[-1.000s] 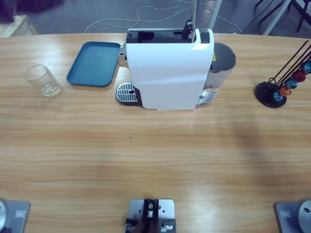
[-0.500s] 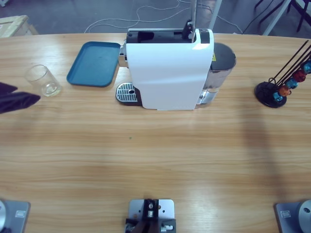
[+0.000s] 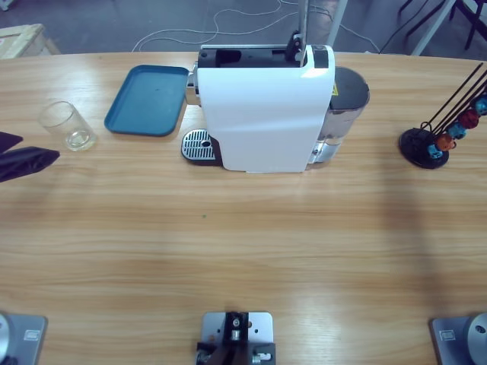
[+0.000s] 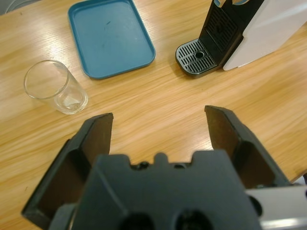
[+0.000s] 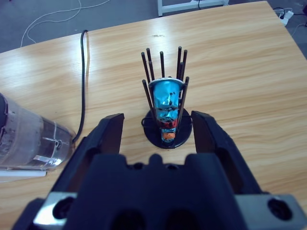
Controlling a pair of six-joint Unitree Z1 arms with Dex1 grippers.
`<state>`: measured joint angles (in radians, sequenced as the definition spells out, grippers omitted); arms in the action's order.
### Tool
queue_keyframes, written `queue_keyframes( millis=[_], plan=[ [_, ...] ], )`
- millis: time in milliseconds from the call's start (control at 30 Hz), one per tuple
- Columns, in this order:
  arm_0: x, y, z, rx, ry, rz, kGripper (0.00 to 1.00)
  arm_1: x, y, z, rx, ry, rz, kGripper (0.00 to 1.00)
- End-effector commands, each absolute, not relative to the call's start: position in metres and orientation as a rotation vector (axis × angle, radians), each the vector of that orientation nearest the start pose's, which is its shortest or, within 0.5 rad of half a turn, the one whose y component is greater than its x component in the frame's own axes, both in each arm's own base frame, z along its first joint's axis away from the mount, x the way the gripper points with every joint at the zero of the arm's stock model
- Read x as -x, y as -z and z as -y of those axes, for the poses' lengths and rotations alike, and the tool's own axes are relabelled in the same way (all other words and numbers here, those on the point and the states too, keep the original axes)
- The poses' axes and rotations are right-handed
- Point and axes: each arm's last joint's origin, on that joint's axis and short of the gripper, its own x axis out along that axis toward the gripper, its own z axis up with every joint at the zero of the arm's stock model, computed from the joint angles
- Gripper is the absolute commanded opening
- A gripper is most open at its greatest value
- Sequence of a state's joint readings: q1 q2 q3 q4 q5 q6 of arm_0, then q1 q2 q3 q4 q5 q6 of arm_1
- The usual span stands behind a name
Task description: Pour coffee
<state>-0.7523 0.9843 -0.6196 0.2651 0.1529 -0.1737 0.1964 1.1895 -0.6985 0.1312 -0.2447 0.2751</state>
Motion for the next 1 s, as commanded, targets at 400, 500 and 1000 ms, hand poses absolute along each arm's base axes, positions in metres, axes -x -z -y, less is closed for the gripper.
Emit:
queue_keyframes(
  millis=[400, 500, 1000],
  plan=[
    [-0.094, -0.29, 0.077, -0.135, 0.517, -0.621, 0.83, -0.202, -0.292, -0.019, -0.119, 0.208, -0.639, 0.519],
    [-0.094, -0.29, 0.078, -0.136, 0.517, -0.621, 0.83, -0.203, -0.293, -0.018, -0.118, 0.22, -0.635, 0.295],
    [-0.094, -0.291, 0.077, -0.137, 0.518, -0.617, 0.83, -0.214, -0.291, -0.02, -0.121, 0.211, -0.645, 0.29]
  ],
)
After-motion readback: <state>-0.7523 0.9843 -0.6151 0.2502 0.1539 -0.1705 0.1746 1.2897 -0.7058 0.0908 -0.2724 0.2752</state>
